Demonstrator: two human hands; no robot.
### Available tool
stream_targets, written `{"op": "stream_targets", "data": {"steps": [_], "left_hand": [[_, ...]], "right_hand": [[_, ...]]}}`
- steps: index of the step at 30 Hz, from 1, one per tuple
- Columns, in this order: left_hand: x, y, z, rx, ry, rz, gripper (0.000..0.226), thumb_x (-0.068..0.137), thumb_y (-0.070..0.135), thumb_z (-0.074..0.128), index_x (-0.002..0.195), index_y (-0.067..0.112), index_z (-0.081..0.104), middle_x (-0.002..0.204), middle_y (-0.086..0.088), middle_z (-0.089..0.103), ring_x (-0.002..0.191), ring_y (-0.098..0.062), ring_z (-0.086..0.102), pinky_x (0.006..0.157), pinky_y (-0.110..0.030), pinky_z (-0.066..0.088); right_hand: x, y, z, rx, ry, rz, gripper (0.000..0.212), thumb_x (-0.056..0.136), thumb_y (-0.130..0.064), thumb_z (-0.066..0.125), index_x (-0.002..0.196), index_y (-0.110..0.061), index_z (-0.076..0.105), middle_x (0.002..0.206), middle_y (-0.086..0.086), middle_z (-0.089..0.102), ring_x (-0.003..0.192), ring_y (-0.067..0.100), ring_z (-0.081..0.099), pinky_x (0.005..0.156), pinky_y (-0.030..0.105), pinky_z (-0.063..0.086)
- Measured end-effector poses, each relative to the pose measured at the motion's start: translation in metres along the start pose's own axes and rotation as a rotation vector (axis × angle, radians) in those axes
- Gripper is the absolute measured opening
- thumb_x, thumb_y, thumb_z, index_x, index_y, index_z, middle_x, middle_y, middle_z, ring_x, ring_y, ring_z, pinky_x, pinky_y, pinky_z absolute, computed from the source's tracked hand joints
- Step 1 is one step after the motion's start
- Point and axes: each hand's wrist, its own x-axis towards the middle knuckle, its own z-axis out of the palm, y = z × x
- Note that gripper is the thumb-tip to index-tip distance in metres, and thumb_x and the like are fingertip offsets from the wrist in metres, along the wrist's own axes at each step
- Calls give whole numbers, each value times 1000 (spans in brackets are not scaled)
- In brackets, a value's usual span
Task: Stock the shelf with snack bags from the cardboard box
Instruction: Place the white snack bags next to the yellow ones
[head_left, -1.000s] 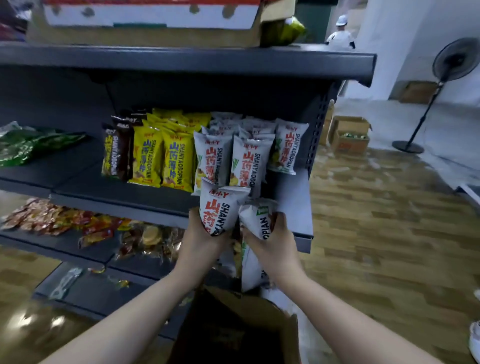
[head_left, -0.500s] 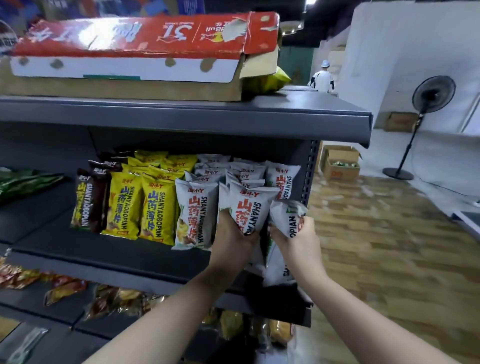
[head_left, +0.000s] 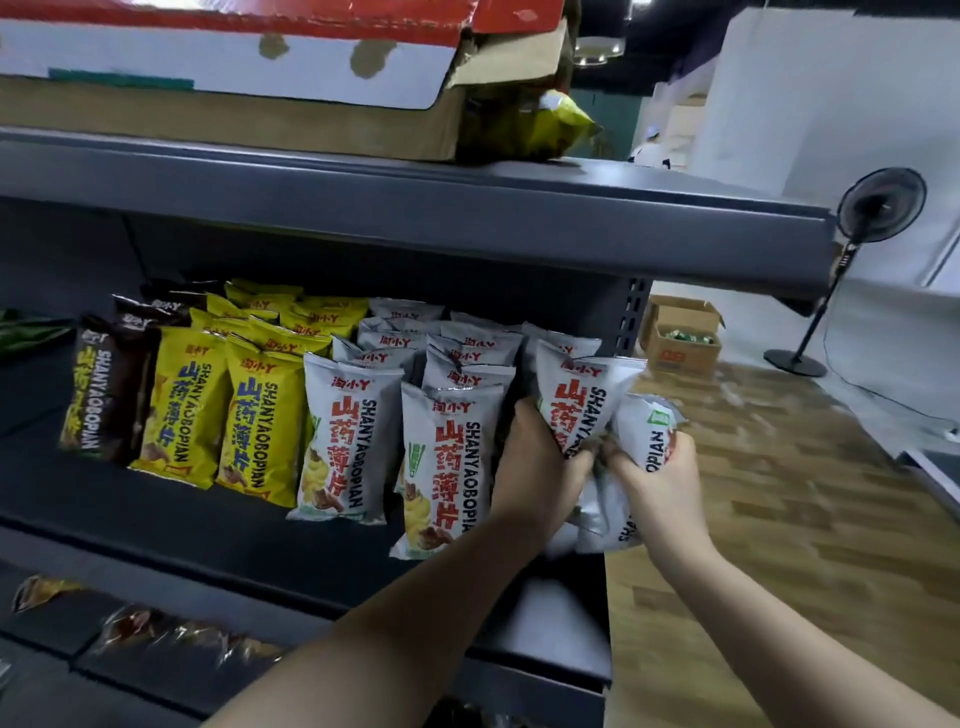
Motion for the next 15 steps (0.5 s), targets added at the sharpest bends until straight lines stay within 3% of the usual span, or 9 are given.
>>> {"op": "stream_targets", "data": {"steps": [5,12,15], "left_hand": [[34,-14,17,38,52,-25,38,84,15,62,114,9,40,123,-9,56,116,-22,54,93,-26,43],[59,-38,42,91,155,-2,52,87,30,59,131,24,31,125,0,55,119,-16,53,101,-33,45],[60,-36,42,-17,48,-26,49,96,17,51,140,8,30,136,-9,48,125,-21,47,99,-22,40]], "right_hand": [[15,15,-1,-7,22,-51,35,80,-16,68,106,-17,46,89,4,63,84,28,64,75,48,53],[25,23,6,-10,28,-94,36,82,-16,69,106,-20,42,88,-3,59,81,19,60,74,41,49],[29,24,12,-10,17,-108,37,82,-18,70,107,-20,43,89,-5,60,82,18,60,73,40,49]]}}
